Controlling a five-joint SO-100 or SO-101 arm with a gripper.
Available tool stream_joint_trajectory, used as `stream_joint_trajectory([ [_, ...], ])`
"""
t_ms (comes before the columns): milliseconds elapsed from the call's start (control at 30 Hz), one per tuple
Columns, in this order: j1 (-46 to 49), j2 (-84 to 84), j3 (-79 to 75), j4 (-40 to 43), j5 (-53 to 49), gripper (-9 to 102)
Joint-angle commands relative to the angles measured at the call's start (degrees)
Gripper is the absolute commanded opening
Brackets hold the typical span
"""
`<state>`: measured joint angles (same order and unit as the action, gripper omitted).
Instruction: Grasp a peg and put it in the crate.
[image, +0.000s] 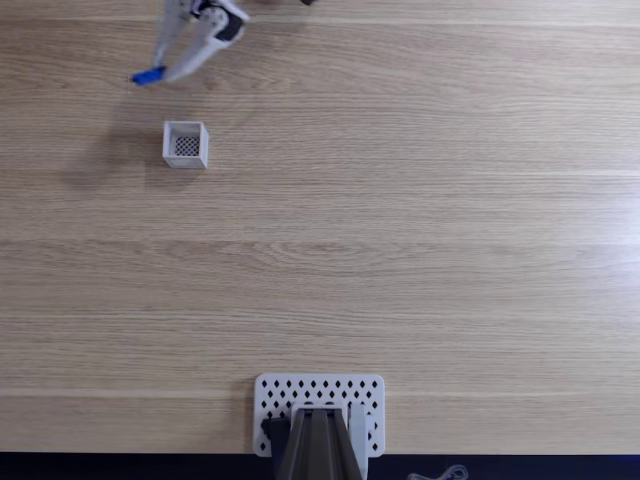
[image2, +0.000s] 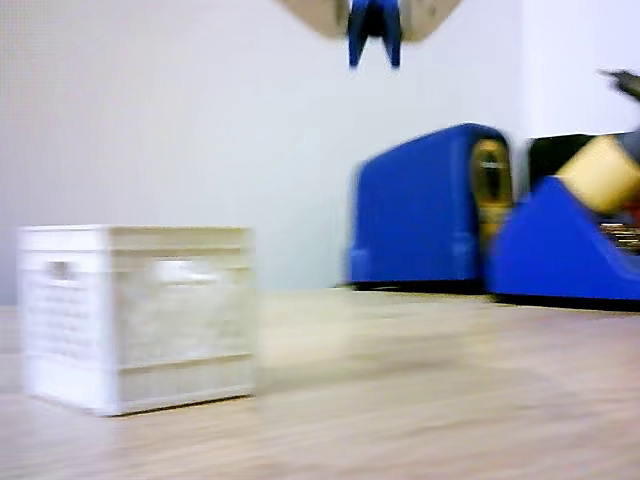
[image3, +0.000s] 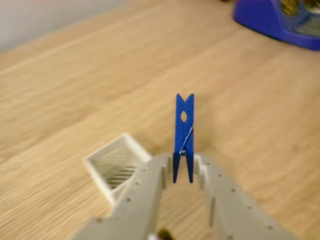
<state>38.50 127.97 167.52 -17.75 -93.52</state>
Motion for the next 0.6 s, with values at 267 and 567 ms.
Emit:
stream_joint_trajectory([
  [267,-7.1,-4.0,-0.6,-12.4,7.5,-1],
  [567,-7.0,-17.1,-11.1,-13.5,7.9,-1],
])
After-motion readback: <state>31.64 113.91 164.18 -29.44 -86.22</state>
